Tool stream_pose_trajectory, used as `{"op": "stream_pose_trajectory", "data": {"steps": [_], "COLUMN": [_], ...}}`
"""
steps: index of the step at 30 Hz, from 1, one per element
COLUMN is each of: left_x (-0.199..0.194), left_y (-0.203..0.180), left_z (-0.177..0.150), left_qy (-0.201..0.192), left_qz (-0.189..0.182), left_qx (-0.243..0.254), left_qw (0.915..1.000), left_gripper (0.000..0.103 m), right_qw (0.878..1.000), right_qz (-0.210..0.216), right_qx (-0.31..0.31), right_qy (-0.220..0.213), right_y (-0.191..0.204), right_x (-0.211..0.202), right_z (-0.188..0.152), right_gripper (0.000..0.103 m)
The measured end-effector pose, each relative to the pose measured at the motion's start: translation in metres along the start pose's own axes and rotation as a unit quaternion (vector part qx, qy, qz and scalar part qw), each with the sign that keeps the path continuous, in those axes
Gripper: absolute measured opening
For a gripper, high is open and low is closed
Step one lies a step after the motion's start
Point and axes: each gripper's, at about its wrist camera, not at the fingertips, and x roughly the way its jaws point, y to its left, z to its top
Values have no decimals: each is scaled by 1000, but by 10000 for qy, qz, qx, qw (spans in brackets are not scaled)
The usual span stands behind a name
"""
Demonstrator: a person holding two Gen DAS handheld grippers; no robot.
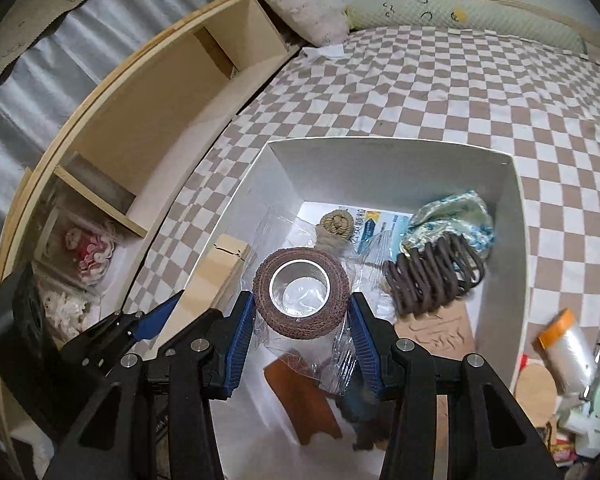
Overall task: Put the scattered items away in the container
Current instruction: 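Open both tools to drop the wooden block and tape roll into the shoebox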
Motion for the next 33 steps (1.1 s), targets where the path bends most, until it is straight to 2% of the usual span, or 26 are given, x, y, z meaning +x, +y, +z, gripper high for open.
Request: {"op": "stream_pose_trajectory", "data": {"steps": [7, 11, 14, 16, 19, 28, 29, 32, 33], "left_x": [5, -2, -7, -9, -13, -20, -21, -25, -27], "left_y": [1, 5, 7, 4, -4, -6, -6, -4, -3], "left_z": [-5, -13, -17, -18, -22, -26, -27, -30, -31], "left_qy": [86, 60, 47, 41, -6, -35, -36, -58, -74], "left_qz": [198, 377, 279, 237, 310, 262, 252, 226, 219], "left_qx": [79, -57, -128, -106, 64, 98, 81, 12, -5], "left_qw": [9997, 9993, 9995, 9997, 9995, 9996, 9996, 9997, 9997], "left_gripper": [33, 34, 40, 48, 53, 54, 55, 66, 68], "right_qw": [9998, 9997, 9995, 9993, 9990, 9984, 9982, 9984, 9986], "right_qz": [160, 181, 215, 259, 295, 306, 305, 166, 157], "right_qx": [33, 38, 69, 108, 112, 146, 163, 299, 308], "right_qy": [95, 184, 225, 254, 315, 460, 490, 441, 392], "right_y": [-1, -3, -4, -4, -2, 4, 5, 2, 2], "right_x": [17, 26, 32, 35, 40, 51, 52, 50, 48], "right_z": [7, 8, 9, 10, 9, 9, 9, 6, 6], "right_gripper": [48, 48, 48, 48, 48, 48, 52, 91, 92]}}
